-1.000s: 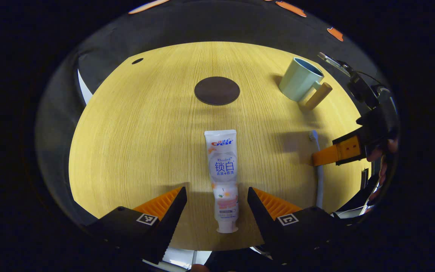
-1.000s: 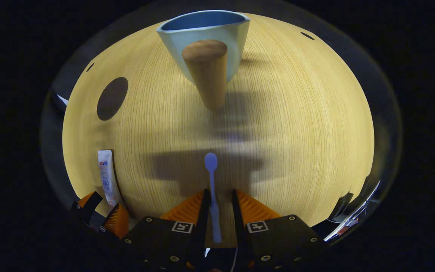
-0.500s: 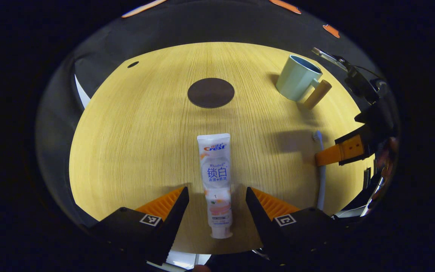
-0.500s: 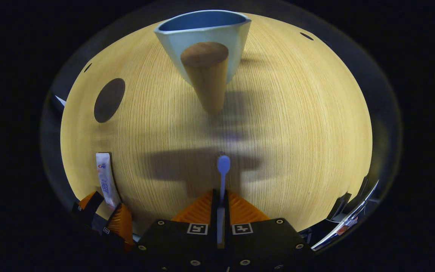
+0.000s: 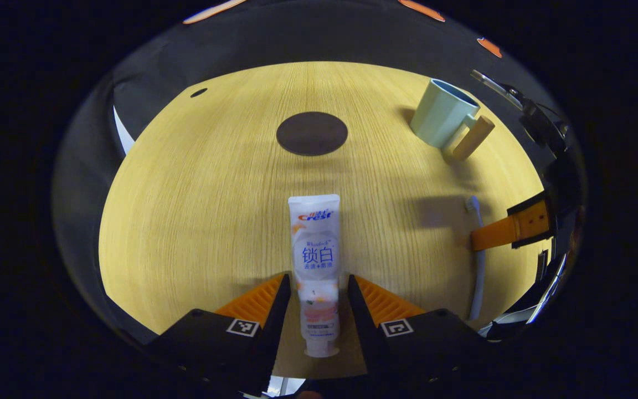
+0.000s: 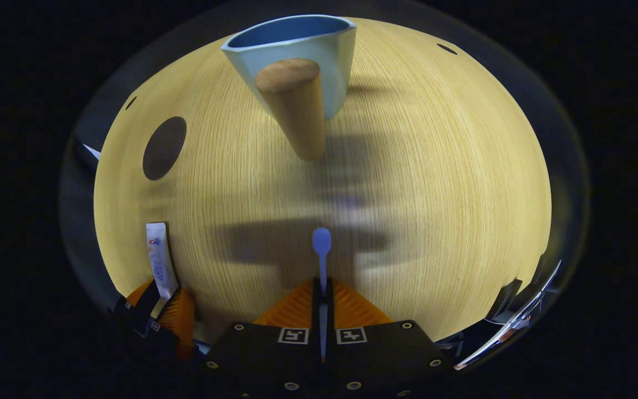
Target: Put the toothbrush and toothpaste on the desktop into the cup, then pick up the cup and place it on the coaster on the desktop.
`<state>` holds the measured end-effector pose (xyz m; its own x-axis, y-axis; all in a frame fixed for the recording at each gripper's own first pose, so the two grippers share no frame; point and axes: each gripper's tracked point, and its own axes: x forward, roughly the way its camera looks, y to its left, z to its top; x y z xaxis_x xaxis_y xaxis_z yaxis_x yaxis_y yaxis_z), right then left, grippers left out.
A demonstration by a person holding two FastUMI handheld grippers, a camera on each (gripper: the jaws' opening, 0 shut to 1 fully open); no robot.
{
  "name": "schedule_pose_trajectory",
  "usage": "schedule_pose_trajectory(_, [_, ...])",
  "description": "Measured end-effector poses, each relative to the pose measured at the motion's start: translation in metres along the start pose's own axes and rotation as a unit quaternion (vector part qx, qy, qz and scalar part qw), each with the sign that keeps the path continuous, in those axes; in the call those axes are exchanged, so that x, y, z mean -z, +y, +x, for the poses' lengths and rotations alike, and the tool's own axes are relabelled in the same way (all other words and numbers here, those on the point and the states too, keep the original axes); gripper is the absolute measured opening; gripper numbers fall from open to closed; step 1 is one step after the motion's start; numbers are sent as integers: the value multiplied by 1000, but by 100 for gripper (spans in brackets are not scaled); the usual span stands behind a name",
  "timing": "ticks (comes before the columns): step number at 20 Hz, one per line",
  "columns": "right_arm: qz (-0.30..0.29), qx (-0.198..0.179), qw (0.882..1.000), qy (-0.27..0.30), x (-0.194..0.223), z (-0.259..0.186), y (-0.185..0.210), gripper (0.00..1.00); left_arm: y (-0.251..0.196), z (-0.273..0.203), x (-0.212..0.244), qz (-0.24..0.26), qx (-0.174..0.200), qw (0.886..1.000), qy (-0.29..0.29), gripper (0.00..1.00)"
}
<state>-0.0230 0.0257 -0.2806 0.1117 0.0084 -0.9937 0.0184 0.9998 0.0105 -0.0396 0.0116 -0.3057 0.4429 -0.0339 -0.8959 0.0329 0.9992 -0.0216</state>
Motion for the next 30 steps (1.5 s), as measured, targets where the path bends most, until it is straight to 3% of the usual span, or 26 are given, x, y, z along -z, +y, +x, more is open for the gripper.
schedule_pose_trajectory(2, [-2,-7,1000,1,2,-1,2,4,1,1,-3,-3,0,1000,-5,64])
schedule_pose_trajectory(3, [-2,-10,1000,1,3,-3,4,4,1,3,-4,-5,-2,1000,-3,47])
schedule_pose_trajectory(9, [-8,-26,999,-20,3,-13,4,4,10,13,-8,-8,1,1000,-17,39])
schedule_pose_trajectory(16, [-14,-43,997,-66,-8,-19,1,1,14,2,-25,2,13,998,-55,39])
schedule_pose_trajectory(17, [-14,-46,996,-74,-9,-24,1,1,15,-1,-27,2,14,998,-60,34])
schedule_pose_trajectory(20, [-17,-51,993,-110,-11,-52,-4,1,12,-5,-32,-2,13,997,-75,34])
schedule_pose_trajectory(24, [-16,-63,982,-178,-38,-95,-5,1,10,-21,-48,-11,5,995,-102,34])
schedule_pose_trajectory(30, [-29,-66,953,-296,-107,-162,-6,1,12,-40,-79,-19,2,989,-150,33])
